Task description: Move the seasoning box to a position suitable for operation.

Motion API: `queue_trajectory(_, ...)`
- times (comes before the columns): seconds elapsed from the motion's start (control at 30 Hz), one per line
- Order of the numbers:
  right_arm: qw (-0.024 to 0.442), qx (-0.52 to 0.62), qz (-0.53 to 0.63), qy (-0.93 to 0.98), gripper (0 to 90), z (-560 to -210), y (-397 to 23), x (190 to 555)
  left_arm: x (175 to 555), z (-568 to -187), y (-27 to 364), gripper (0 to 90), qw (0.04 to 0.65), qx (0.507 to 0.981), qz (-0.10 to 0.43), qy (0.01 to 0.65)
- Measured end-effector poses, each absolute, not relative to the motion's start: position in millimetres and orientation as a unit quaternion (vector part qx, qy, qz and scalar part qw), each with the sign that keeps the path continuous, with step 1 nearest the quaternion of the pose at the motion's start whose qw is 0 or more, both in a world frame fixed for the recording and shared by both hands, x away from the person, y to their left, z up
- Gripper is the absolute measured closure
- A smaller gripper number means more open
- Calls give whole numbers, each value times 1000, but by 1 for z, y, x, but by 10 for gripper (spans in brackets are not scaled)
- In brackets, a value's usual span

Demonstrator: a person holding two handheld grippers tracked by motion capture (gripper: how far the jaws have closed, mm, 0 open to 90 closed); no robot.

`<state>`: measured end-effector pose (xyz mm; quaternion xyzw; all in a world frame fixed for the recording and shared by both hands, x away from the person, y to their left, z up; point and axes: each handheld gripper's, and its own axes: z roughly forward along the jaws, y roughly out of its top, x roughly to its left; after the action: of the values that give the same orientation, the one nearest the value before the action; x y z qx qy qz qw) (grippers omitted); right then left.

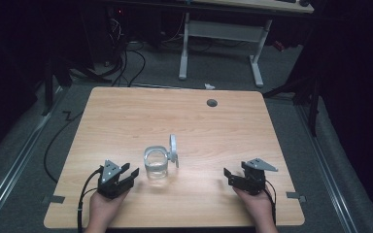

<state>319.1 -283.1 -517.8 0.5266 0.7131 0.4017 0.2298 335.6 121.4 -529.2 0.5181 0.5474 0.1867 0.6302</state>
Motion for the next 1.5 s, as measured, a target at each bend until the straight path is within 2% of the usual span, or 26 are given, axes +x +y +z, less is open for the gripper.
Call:
queue_trajectory(0.03, 233, 514, 415, 713, 403, -516, -282, 316, 336, -529, 121, 552, 630, 516, 186, 550)
queue_trajectory(0.07, 233, 507, 428, 712, 453, -515, -280, 313, 335, -529, 121, 554, 630, 513, 185, 553)
queue_trajectory(0.17, 234, 495, 429, 719, 505, -513, -276, 309, 333, -528, 117, 642, 634, 520, 182, 543)
queue_trajectory(0.4, 228, 488, 438, 719, 567, -514, -271, 306, 330, -528, 112, 751, 633, 531, 190, 531)
queue_trajectory(0.47, 230, 490, 435, 719, 568, -516, -268, 307, 330, -527, 111, 810, 634, 531, 192, 529)
queue_trajectory(0.73, 232, 485, 431, 725, 561, -520, -262, 306, 327, -525, 108, 890, 642, 529, 191, 522)
queue_trajectory(0.93, 229, 483, 429, 728, 557, -522, -259, 306, 326, -524, 105, 900, 644, 529, 194, 518)
queue_trajectory(1.13, 226, 468, 429, 739, 667, -521, -257, 304, 324, -524, 101, 900, 643, 532, 193, 515)
queue_trajectory(1.5, 220, 462, 422, 748, 684, -524, -253, 304, 325, -526, 94, 900, 641, 539, 189, 512)
